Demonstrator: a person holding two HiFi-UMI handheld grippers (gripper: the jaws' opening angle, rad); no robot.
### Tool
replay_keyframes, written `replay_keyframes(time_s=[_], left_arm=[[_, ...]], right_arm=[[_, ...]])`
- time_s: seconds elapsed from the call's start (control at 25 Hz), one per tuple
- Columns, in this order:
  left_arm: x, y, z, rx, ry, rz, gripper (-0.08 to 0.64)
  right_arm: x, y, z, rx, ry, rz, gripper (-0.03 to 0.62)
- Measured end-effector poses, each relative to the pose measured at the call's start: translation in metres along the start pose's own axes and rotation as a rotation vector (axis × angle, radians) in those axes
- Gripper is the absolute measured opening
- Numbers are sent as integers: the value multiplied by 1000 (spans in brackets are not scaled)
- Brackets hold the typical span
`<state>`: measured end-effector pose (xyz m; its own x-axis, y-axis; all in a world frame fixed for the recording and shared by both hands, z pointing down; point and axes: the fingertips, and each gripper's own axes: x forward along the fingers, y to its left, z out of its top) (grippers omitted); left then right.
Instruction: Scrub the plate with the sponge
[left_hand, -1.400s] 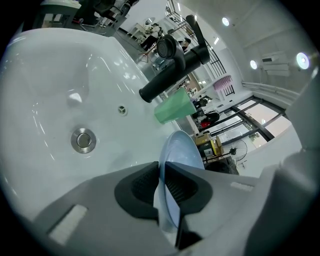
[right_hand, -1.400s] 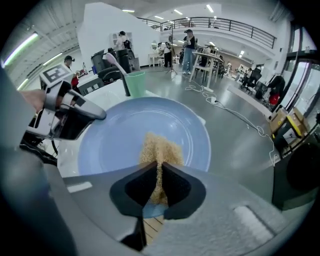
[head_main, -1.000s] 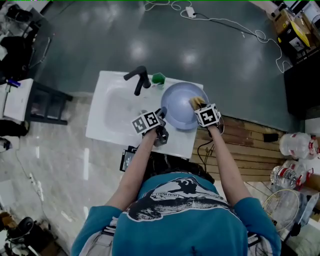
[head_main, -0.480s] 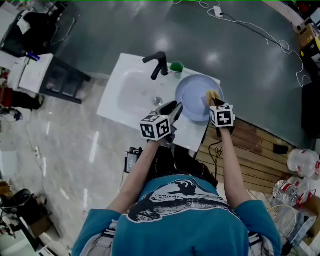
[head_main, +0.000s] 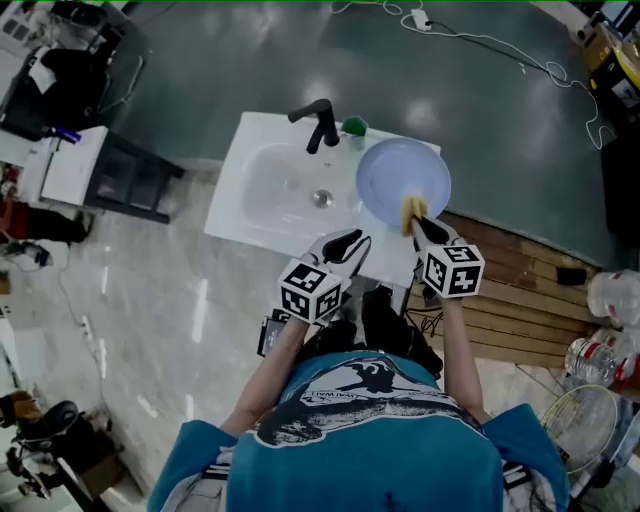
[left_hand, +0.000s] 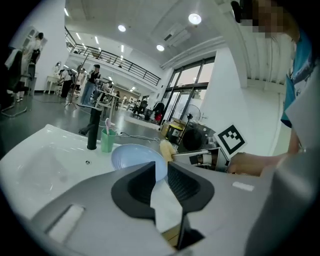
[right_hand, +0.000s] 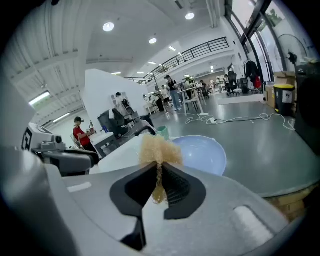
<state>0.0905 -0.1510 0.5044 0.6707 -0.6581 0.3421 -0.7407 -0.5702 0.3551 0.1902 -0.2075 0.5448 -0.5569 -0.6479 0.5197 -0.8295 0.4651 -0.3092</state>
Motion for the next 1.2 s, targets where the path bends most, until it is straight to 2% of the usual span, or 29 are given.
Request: replay_keyframes(time_s=[0.2,0.36,0.52,0.88,1.2], left_arm=[[-44,-13,-13,73,-2,-27,45],[-74,-21,-19,88,-18,-47,13],[-93,-29,-23,116,-24,-73,12],[-105,-56,-24,143,-42,-154,12],[-110,-64,-21,164,-55,-162,12]], right_arm=[[-33,60,-21,65,-61,41,29],[-54,97,-37,57,-81,41,29],[-69,123,-52,51,-97,36,28],[-92,143,-64,37,-131,14,26],[-100,147,-64,19,-140,17,26]])
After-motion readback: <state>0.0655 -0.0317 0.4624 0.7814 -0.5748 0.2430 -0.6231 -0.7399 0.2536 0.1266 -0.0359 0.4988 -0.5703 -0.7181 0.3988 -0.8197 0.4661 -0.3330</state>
